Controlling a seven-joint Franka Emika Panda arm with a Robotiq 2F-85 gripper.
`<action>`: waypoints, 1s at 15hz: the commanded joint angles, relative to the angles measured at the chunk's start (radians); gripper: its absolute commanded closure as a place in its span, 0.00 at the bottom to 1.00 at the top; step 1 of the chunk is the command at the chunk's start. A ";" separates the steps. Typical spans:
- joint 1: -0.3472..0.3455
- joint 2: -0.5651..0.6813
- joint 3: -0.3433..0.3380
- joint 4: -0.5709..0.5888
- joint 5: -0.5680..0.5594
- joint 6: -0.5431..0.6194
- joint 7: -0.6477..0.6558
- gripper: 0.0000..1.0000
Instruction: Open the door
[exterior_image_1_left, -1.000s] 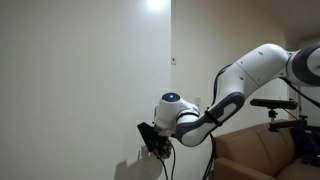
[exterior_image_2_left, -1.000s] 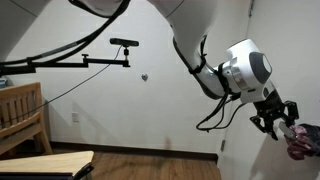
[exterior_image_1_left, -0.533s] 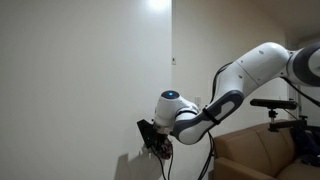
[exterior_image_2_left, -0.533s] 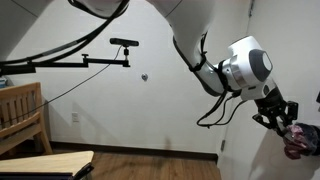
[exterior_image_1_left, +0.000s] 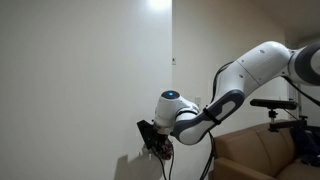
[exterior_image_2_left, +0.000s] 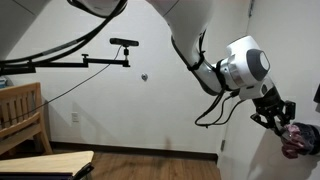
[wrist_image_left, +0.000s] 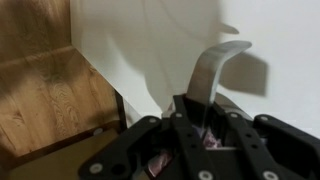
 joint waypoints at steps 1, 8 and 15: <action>0.019 -0.081 0.038 -0.128 0.049 0.043 -0.129 0.88; 0.047 -0.170 0.069 -0.260 0.072 0.034 -0.170 0.88; 0.069 -0.217 0.099 -0.316 0.088 0.006 -0.156 0.88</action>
